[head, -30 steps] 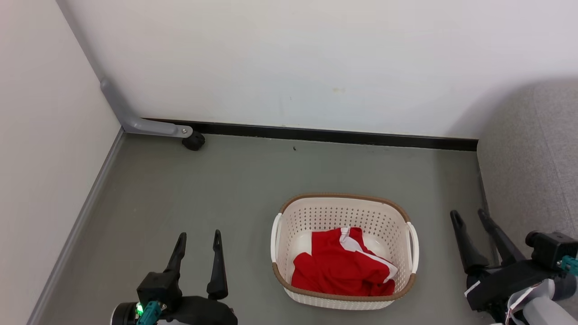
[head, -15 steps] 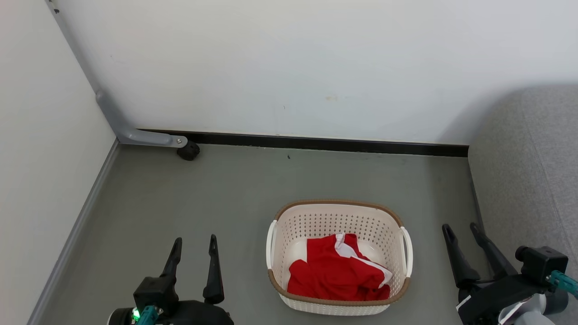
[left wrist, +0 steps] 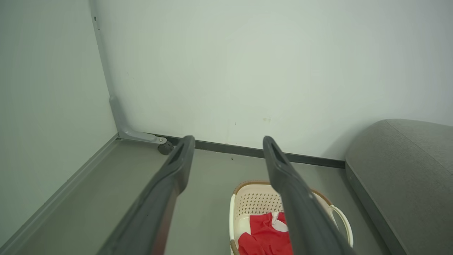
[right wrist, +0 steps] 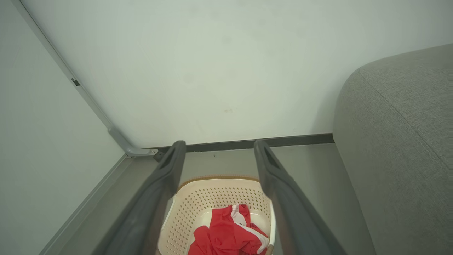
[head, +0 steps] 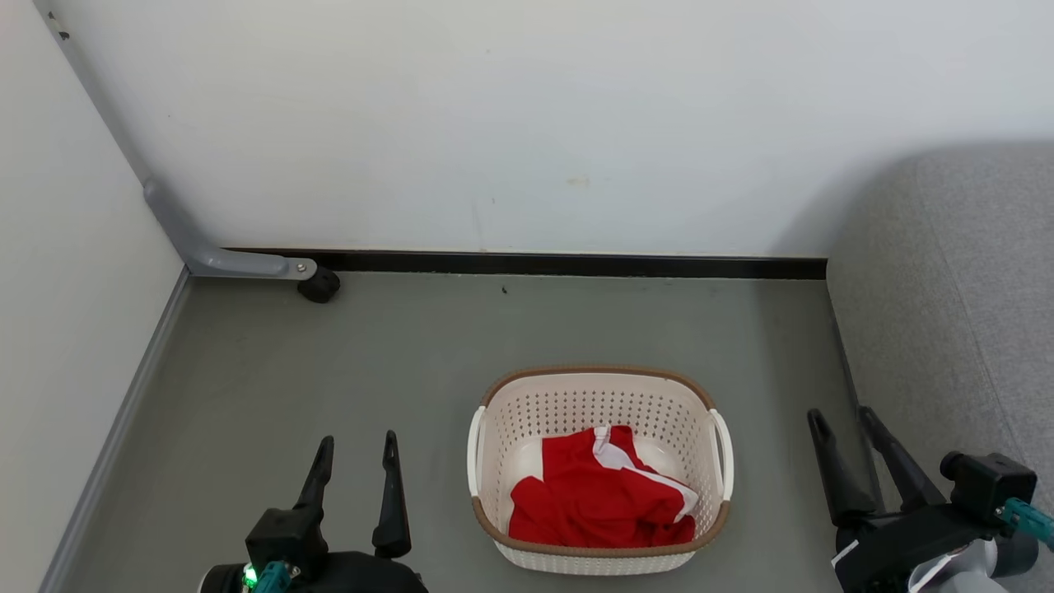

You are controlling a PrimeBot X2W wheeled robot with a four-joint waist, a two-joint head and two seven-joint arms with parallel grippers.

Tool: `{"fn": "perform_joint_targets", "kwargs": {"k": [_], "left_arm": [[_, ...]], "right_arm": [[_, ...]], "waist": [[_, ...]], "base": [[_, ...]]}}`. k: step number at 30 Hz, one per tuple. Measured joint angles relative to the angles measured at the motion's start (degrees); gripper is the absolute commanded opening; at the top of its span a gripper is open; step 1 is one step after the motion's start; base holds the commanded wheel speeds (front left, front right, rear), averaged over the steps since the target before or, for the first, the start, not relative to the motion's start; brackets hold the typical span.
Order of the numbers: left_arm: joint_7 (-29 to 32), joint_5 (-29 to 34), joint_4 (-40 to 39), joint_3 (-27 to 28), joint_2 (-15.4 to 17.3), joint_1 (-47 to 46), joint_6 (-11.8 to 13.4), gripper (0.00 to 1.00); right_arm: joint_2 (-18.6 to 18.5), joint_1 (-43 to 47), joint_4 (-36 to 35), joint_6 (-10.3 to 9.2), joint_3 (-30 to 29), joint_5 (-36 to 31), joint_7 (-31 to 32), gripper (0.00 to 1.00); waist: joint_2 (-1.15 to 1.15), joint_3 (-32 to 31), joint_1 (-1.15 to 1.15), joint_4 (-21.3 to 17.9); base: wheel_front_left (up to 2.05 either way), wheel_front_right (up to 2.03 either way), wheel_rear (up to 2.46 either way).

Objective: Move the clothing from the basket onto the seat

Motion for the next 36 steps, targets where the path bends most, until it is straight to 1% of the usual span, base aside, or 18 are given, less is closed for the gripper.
{"fn": "perform_joint_targets", "kwargs": {"k": [4,6,11,19,26,28,32,36], "left_arm": [[0.0,0.0,0.0,-0.6,0.0,0.0,0.0,1.00],[0.0,0.0,0.0,-0.6,0.0,0.0,0.0,1.00],[0.0,0.0,-0.2,-0.5,0.0,0.0,0.0,1.00],[0.0,0.0,-1.2,-1.6,0.0,0.0,0.0,1.00],[0.0,0.2,-2.2,-4.5,0.0,-1.1,0.0,1.00],[0.0,0.2,-2.5,-6.3,0.0,-3.3,0.0,1.00],[0.0,-0.1,-2.5,-8.2,0.0,-5.3,0.0,1.00],[0.0,-0.9,-2.1,-10.4,0.0,-7.9,0.0,1.00]], "right_arm": [[-0.1,0.5,0.0,0.02,-1.5,-0.5,0.0,1.00],[-0.1,0.8,0.0,0.44,-1.7,-0.6,0.0,1.00],[0.2,0.8,-0.5,0.52,-2.0,-1.8,0.0,1.00],[0.1,0.8,-2.2,1.20,-3.0,-2.9,0.0,1.00],[-0.9,0.6,-4.1,1.54,-3.9,-4.5,0.0,1.00],[-1.7,0.1,-4.7,1.77,-4.5,-4.5,0.0,1.00],[-2.4,-0.9,-5.2,2.00,-5.2,-4.5,0.0,1.00],[-4.0,-1.9,-5.6,2.23,-5.9,-4.9,0.0,1.00]], "waist": [[0.00,0.1,0.00,-0.4],[0.00,0.2,0.00,-0.6],[0.00,0.4,0.00,-1.2],[0.00,2.4,0.00,-2.3],[0.00,5.4,0.00,-3.1],[0.00,7.3,0.01,-3.5],[0.00,9.5,0.00,-3.9],[0.01,12.5,0.01,-4.5]], "base": [[0.00,0.00,0.00],[0.00,0.00,0.00],[0.00,0.00,0.00],[0.00,0.00,0.00],[0.00,0.00,0.00],[0.00,0.00,0.00],[0.00,0.00,0.00],[0.00,0.00,0.00]]}}
